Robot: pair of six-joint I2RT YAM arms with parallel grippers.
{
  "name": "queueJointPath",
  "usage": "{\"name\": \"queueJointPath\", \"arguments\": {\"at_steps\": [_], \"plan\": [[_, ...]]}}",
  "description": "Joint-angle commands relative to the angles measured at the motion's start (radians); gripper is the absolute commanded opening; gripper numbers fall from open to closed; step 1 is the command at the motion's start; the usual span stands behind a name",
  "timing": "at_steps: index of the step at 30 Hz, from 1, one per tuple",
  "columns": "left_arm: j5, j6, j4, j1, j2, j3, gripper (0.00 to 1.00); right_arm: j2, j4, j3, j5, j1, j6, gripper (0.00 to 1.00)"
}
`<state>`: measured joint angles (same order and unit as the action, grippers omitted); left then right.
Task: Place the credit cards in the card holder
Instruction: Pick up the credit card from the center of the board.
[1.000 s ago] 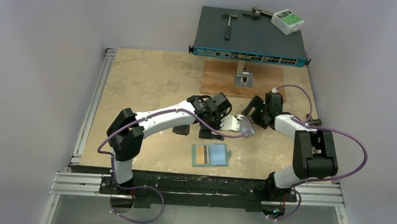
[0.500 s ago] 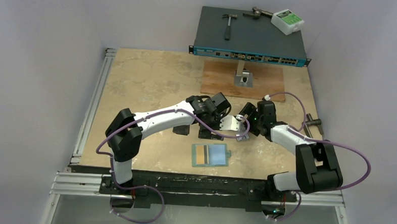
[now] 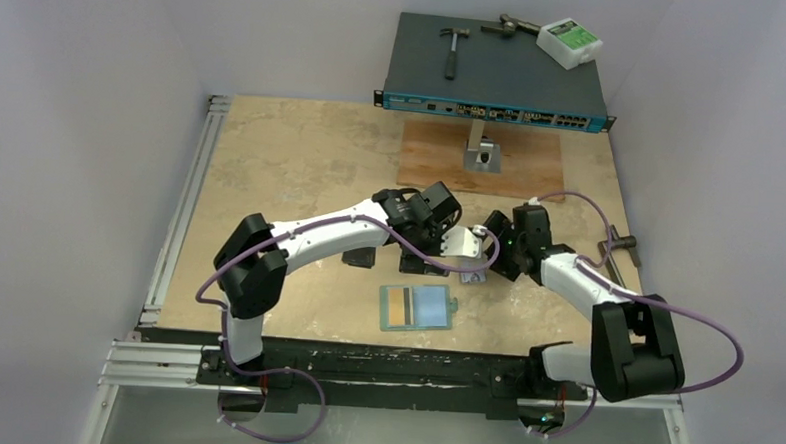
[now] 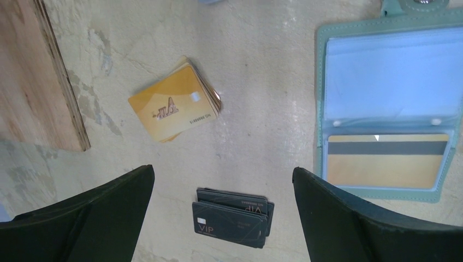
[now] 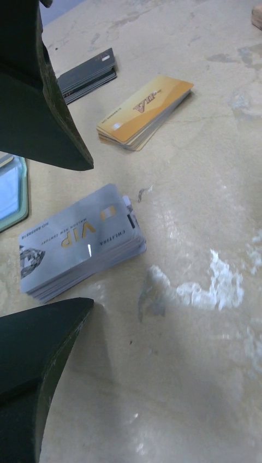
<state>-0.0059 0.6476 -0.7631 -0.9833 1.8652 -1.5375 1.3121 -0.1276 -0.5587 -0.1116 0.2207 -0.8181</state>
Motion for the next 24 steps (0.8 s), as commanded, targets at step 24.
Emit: {"name": "queueJointPath", "arguments": {"at_steps": [24], "plan": [[0.051,0.066,0.616,-0.039,0.054,0.134,1.00,-0.107,-0.102,0.040,-0.028,-0.055,0.037,0.68]]}}
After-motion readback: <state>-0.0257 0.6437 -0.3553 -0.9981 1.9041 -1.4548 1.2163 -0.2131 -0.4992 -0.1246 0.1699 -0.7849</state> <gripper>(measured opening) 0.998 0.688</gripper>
